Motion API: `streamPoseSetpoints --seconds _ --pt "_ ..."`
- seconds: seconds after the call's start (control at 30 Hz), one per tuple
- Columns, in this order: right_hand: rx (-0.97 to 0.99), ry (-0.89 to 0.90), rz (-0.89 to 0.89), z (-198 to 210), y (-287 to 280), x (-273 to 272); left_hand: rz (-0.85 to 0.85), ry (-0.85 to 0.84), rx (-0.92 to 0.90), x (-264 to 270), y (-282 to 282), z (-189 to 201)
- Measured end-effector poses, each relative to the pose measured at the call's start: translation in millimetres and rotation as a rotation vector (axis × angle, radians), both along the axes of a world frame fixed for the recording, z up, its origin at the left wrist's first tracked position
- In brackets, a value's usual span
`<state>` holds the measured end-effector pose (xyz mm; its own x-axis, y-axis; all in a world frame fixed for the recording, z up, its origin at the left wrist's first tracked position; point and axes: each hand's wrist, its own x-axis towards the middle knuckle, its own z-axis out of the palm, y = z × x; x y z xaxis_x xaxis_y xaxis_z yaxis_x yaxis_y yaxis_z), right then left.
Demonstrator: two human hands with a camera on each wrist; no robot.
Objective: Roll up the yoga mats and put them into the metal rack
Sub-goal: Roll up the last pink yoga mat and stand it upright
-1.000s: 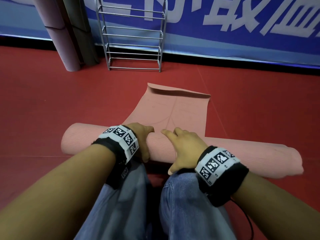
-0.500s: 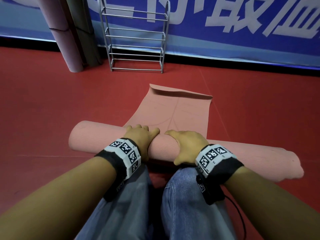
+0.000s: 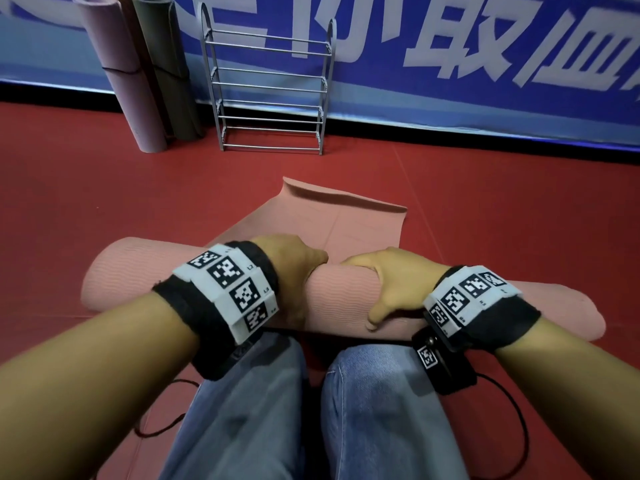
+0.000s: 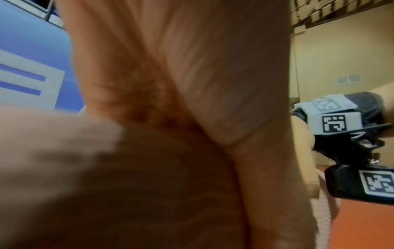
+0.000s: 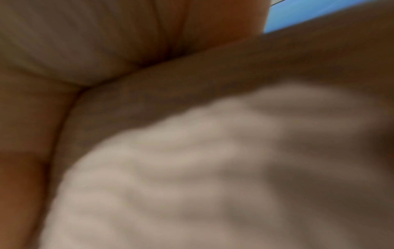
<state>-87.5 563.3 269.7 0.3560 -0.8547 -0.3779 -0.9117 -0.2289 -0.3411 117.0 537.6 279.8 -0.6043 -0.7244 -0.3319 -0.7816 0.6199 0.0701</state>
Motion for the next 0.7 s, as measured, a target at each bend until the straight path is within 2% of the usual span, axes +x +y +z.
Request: streamPoseSetpoints --seconds 0.1,0.23,0.33,0.53,0.7 --pt "0.086 -0.019 -0.019 -7.2 -0.6 1.4 0.018 -0.03 0.106 -0.9 3.3 -6.0" --pt "0.204 -0.051 -0.06 -23.4 -4.6 3.4 0.082 -0.094 0.123 -6.1 7.6 -22.9" --pt "0.252 -0.085 -0.081 -29.0 -6.8 3.7 0.123 -0.105 0.232 -10.6 -3.3 -22.2" --pt "0.064 0.082 -0.024 -25.5 0.4 3.9 0.223 0.021 0.313 -3.8 -11.7 -31.3" --pt "-0.088 0.22 0.059 -18.4 8.3 10.4 0.272 0.041 0.269 -0.3 -6.7 -27.4"
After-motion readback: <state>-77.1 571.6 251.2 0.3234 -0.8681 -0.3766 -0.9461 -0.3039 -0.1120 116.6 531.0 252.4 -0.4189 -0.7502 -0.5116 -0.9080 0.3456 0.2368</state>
